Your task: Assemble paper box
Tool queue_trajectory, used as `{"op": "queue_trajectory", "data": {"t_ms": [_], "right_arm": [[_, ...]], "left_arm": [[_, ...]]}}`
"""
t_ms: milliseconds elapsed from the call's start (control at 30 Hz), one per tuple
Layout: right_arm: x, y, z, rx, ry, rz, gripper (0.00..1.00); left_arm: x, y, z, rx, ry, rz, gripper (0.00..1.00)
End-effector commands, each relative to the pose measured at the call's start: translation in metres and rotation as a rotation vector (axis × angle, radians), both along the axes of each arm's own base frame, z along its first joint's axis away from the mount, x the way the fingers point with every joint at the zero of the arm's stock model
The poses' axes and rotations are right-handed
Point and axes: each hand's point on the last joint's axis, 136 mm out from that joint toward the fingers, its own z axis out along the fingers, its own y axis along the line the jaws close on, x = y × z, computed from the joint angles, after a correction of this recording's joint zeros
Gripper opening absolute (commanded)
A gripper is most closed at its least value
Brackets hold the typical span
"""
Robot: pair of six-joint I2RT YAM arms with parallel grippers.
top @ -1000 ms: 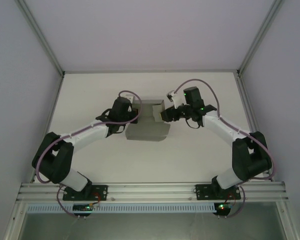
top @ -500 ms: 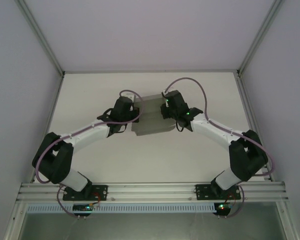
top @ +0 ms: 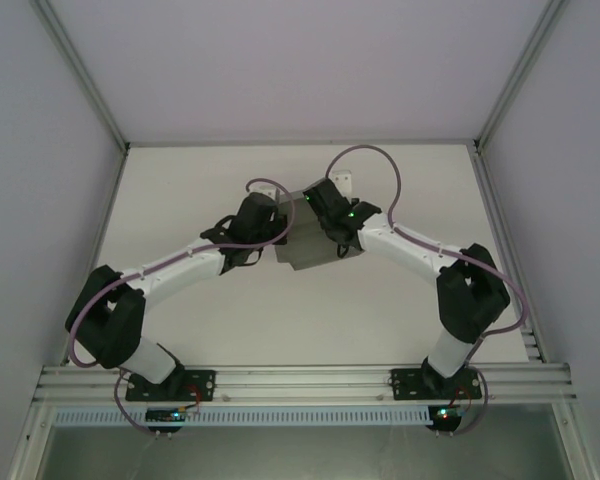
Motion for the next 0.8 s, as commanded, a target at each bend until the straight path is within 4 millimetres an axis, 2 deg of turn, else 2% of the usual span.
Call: {"op": "queue_trajectory", "data": {"t_ms": [0, 67, 200, 267, 367, 533, 633, 767], "right_arm": [[0.009, -0.022, 0.003, -0.032, -0.057, -0.015, 0.17], [0.008, -0.002, 0.003, 0.059, -0.077, 0.115, 0.23], [-0.002, 0.021, 0.011, 0.172, -0.091, 0.28, 0.37], [-0.01, 0.032, 0.014, 0.205, -0.087, 0.37, 0.52], [-0.023, 0.039, 0.018, 0.239, -0.089, 0.455, 0.67], [-0.041, 0.044, 0.034, 0.29, -0.125, 0.544, 0.99], [-0.048, 0.036, 0.044, 0.299, -0.154, 0.538, 0.99], [-0.053, 0.013, 0.054, 0.296, -0.17, 0.48, 0.99]], "left_arm": [[0.005, 0.018, 0.005, 0.043, 0.002, 0.075, 0.0], [0.005, 0.017, 0.006, 0.042, 0.002, 0.069, 0.0], [0.004, 0.015, 0.005, 0.033, -0.001, 0.068, 0.0], [0.005, 0.015, 0.005, 0.031, -0.003, 0.071, 0.0], [0.006, 0.016, 0.008, 0.03, -0.008, 0.077, 0.0], [0.007, 0.015, 0.012, 0.04, -0.019, 0.062, 0.0], [0.007, 0.016, 0.019, 0.08, -0.037, 0.024, 0.0], [0.002, 0.017, 0.024, 0.2, -0.042, -0.107, 0.0]]}}
